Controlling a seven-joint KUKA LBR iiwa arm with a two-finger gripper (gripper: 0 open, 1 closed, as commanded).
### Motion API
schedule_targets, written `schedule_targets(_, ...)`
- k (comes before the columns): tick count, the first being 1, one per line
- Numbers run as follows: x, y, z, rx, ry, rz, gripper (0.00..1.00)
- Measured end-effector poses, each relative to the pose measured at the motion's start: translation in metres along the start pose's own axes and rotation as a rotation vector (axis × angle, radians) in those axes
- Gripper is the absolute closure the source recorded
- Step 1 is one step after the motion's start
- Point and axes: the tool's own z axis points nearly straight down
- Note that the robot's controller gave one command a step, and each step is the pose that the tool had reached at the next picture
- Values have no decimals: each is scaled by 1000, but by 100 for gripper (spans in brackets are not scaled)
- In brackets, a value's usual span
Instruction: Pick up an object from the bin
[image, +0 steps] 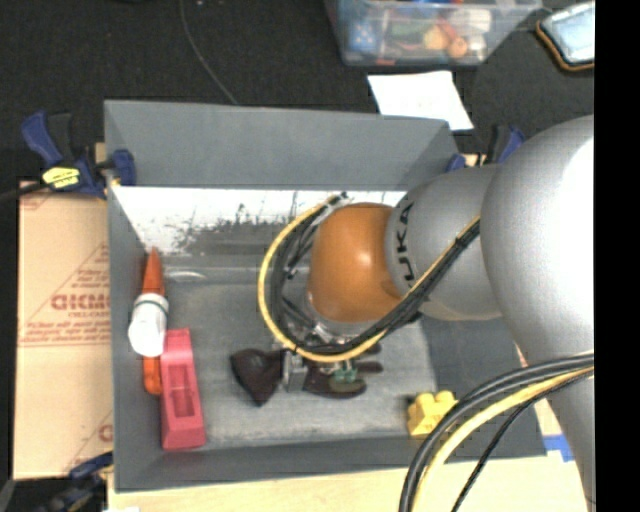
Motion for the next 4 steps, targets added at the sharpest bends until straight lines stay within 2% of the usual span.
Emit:
schedule_targets(2,1,0,-44,0,4,4,100)
schedule_targets(3,-1,0,-66,0,-3,6,100)
schedule_targets(4,-1,0,-71,0,-3,7,100)
